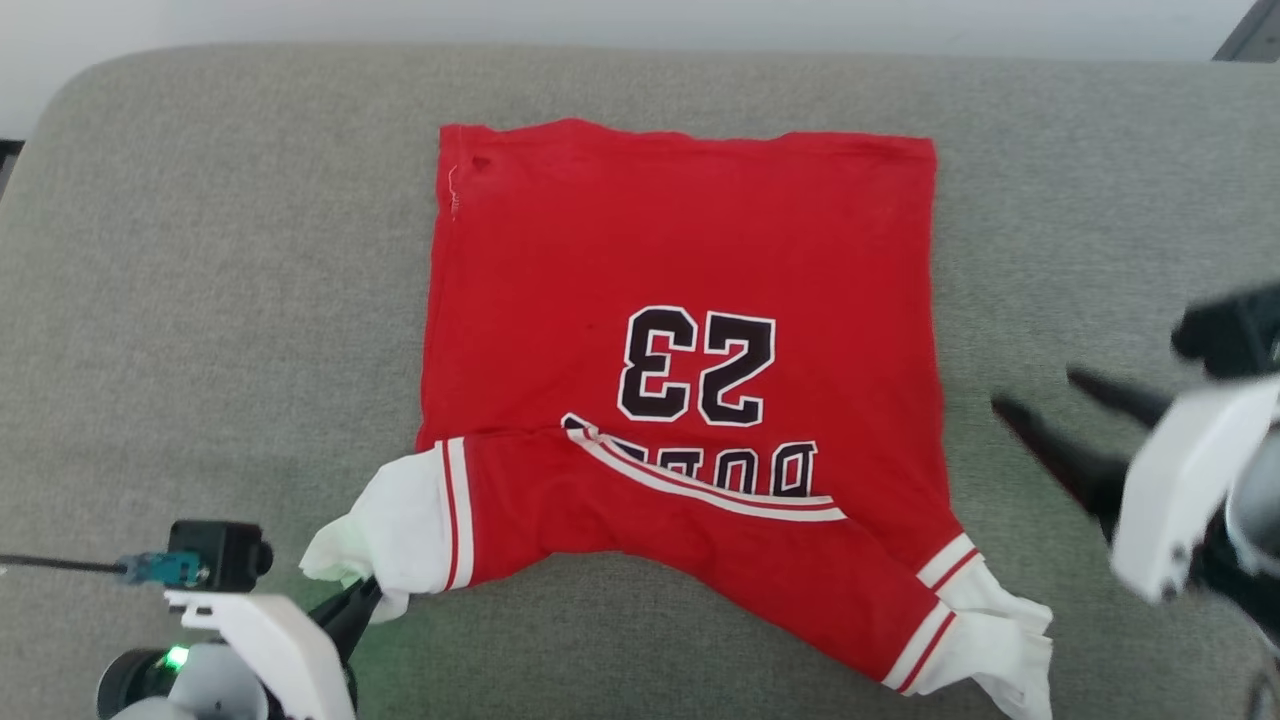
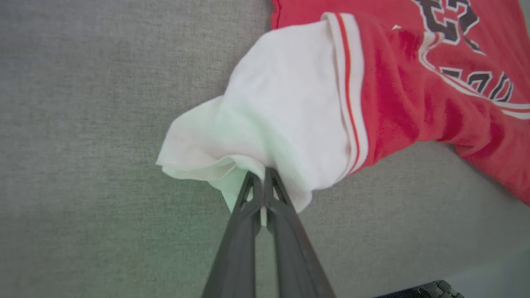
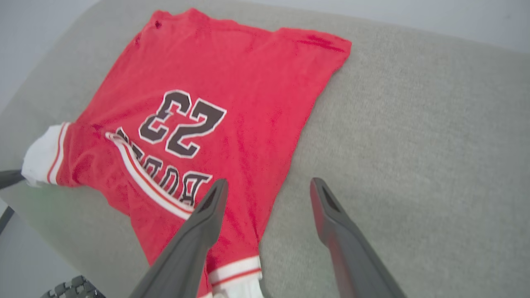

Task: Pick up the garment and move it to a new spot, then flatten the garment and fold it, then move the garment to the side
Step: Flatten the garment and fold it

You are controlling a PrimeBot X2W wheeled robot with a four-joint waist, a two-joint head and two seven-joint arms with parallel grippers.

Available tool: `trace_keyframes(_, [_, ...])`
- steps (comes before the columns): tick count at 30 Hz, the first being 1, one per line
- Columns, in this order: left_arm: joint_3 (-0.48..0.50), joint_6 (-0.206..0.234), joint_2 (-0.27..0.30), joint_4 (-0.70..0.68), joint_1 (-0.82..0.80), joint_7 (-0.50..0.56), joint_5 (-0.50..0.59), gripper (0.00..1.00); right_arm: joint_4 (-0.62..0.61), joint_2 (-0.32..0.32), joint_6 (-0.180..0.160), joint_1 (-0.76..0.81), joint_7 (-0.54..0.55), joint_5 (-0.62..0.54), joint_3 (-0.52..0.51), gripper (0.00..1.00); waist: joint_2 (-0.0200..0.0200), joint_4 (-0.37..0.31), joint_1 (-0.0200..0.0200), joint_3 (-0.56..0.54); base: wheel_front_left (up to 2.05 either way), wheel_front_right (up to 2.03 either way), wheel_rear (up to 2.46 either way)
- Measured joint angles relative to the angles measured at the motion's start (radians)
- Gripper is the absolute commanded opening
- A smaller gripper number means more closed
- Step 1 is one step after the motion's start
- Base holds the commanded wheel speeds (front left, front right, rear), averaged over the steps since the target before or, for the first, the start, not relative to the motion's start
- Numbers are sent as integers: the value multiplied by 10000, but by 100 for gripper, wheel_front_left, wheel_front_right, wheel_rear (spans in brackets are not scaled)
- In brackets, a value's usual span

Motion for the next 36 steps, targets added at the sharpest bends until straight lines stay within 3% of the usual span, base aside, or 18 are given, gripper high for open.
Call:
trace_keyframes(2, [-48,-107,-165,102,-212,-4,61,0,554,523,0,-799,-176,-50,-163,100,0,81,0,120,0,0,0])
trace_keyframes(8, [-299,-470,-696,527,-938,88,391,0,2840,702,0,-3318,-855,-838,38,100,0,457,0,530,0,0,0])
trace_keyframes(18, [-591,-1279,-1563,1513,-2045,130,650,0,7850,345,0,-6835,-1469,-1965,222,100,0,1398,0,1322,0,0,0])
trace_keyframes(26, [-756,-1841,-2186,2163,-2574,38,677,0,10905,259,0,-8185,-832,-2886,0,100,0,2074,0,1841,0,0,0])
trace_keyframes(31, [-807,-2088,-2428,2539,-2756,-48,688,0,11867,326,-2,-8693,-293,-3060,-21,100,1,2314,0,2026,0,0,0])
trace_keyframes(33, [-811,-2176,-2476,2673,-2824,-65,688,0,11954,305,-13,-8772,-261,-3049,203,0,1,2338,0,2052,0,0,0])
trace_keyframes(36, [-802,-2274,-2495,2834,-2853,-148,688,0,11956,291,-12,-8814,-274,-2731,539,0,1,2265,0,2031,0,0,0])
